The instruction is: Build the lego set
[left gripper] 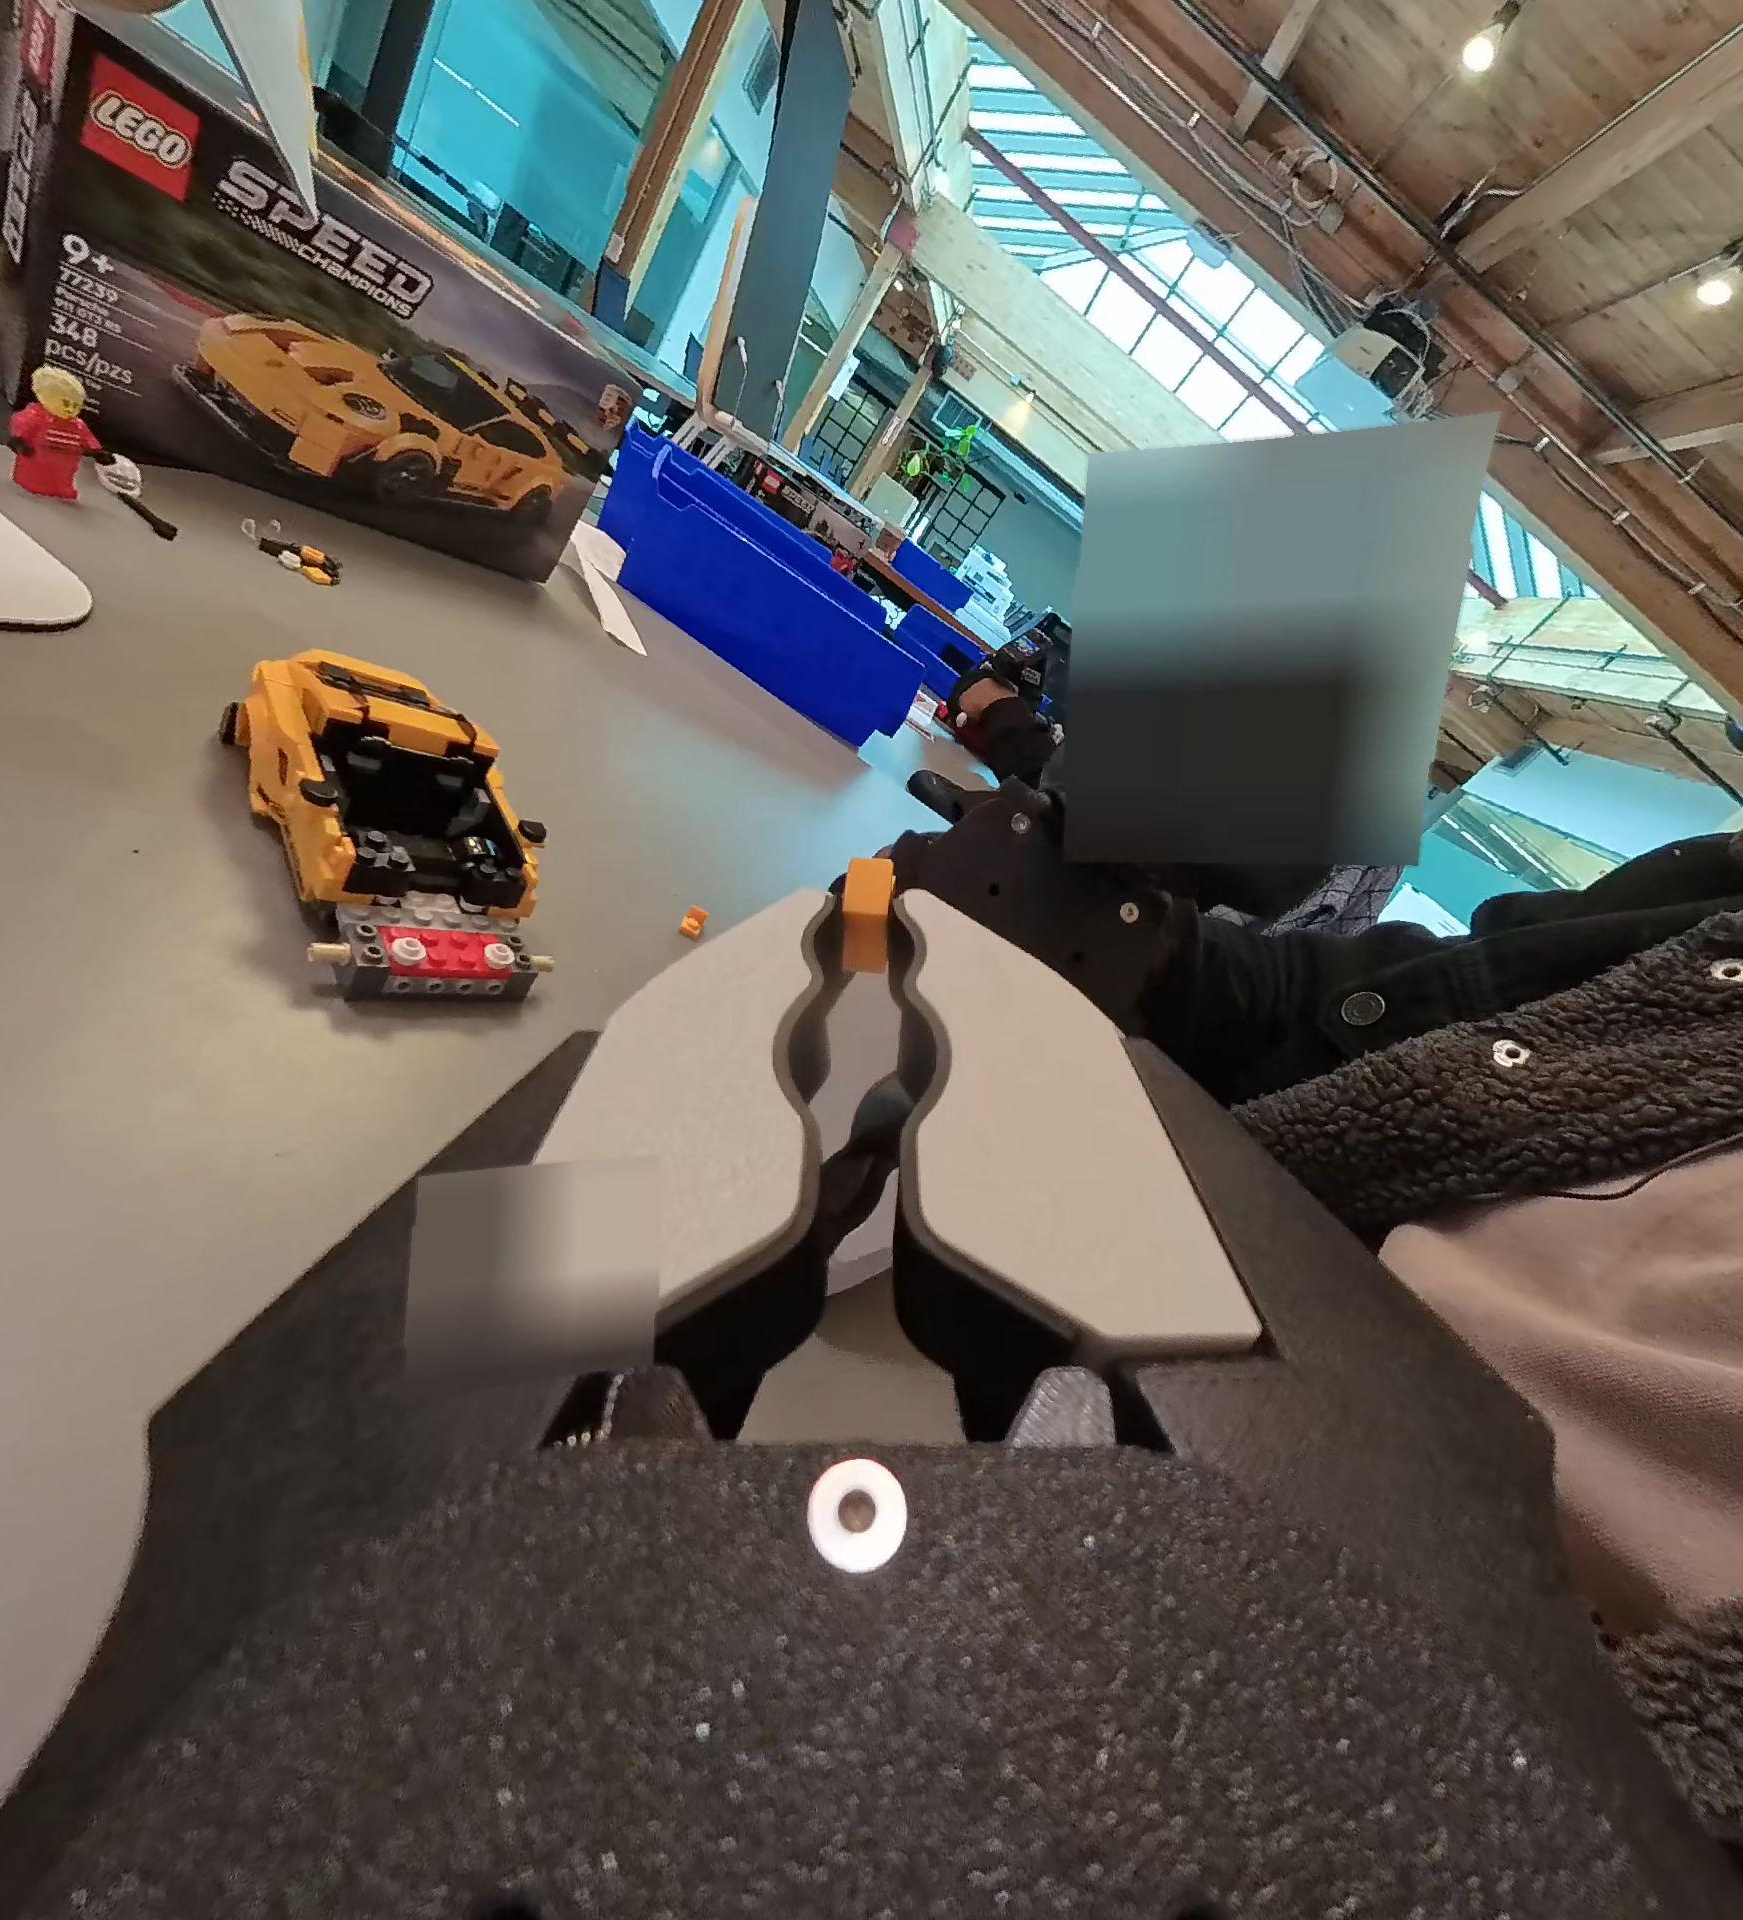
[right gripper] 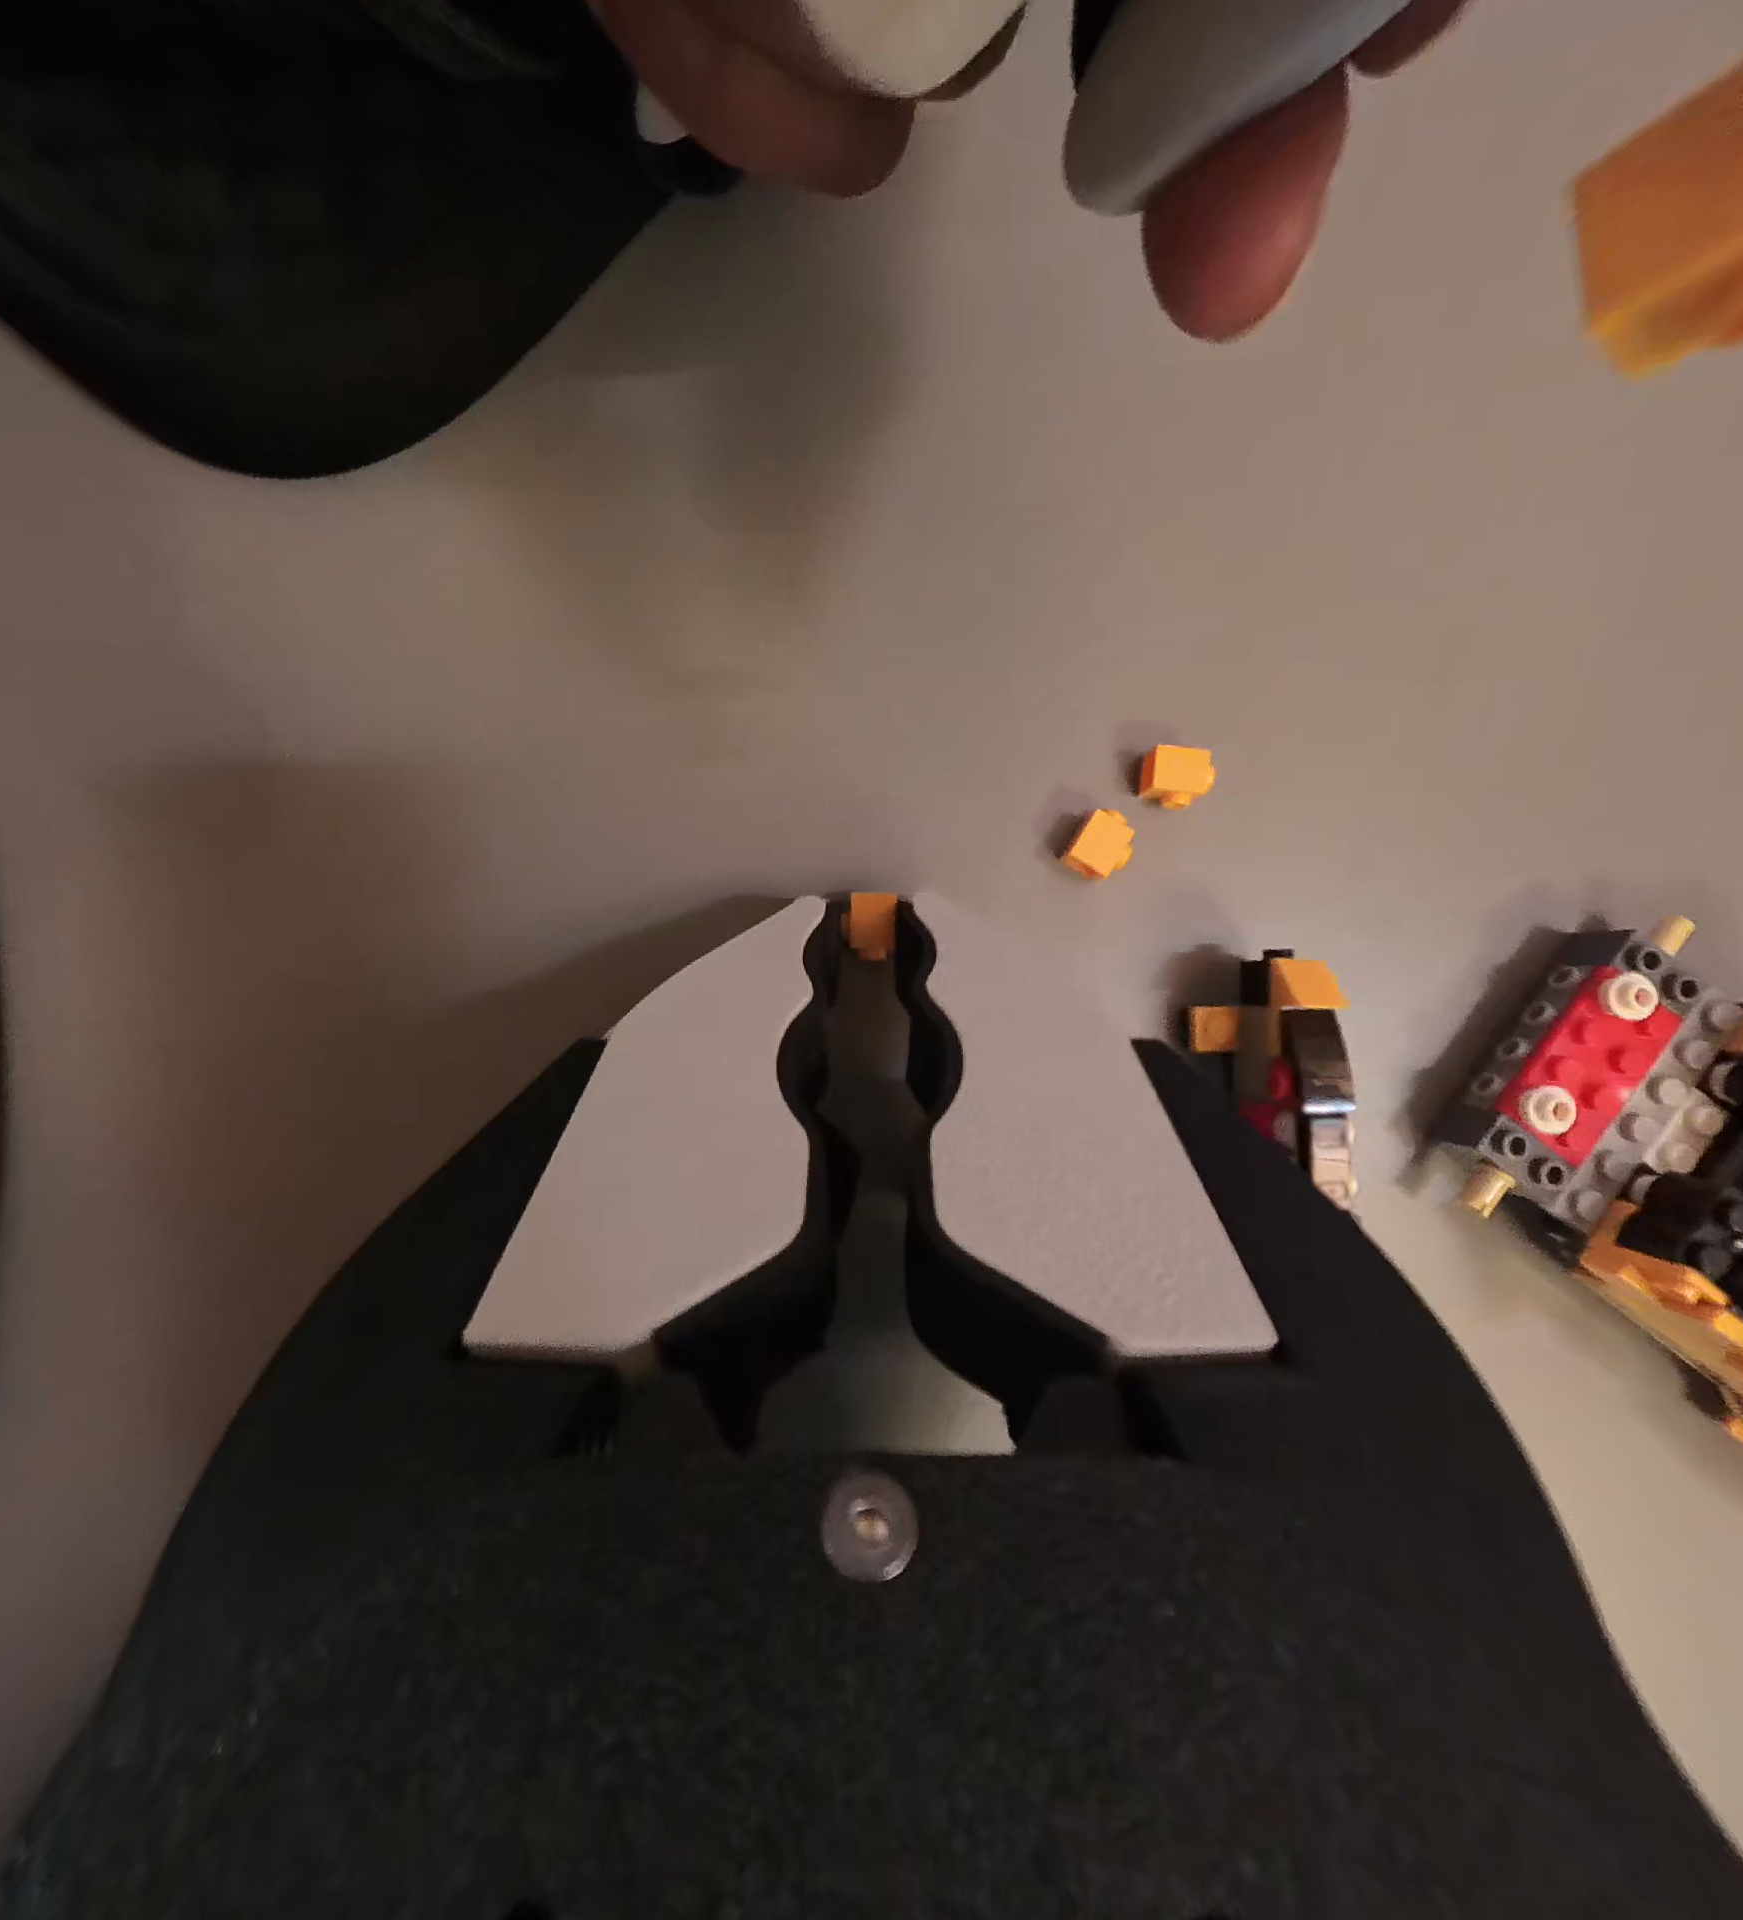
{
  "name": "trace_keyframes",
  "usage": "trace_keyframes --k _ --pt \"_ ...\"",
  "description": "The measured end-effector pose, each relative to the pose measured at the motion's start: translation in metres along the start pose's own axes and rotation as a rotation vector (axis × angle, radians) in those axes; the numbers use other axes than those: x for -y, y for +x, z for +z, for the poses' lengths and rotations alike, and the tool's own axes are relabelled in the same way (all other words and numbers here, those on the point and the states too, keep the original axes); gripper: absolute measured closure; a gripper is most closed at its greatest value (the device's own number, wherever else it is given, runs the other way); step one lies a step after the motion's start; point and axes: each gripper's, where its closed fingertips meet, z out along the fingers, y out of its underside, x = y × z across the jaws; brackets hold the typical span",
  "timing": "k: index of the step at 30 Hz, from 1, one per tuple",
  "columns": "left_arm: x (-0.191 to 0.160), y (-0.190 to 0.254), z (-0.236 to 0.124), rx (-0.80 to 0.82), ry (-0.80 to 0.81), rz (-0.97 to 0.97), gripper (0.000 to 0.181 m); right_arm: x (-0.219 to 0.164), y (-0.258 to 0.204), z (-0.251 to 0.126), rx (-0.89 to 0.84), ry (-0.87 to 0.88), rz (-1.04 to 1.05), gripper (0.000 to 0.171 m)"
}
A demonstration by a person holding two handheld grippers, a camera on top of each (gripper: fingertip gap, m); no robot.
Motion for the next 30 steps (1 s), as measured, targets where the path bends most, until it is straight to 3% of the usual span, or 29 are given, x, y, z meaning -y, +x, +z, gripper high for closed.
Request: trace_keyframes --k 13,30 --pt "0.005 0.005 -0.003 -0.160 0.061 -0.258 0.173 -0.017 -0.018 -0.017 0.106 0.003 -0.062 0.161" --pt "0.000 0.003 0.000 -0.146 0.032 -0.254 0.173 -0.026 -0.036 -0.019 0.169 -0.033 -0.163 0.161"
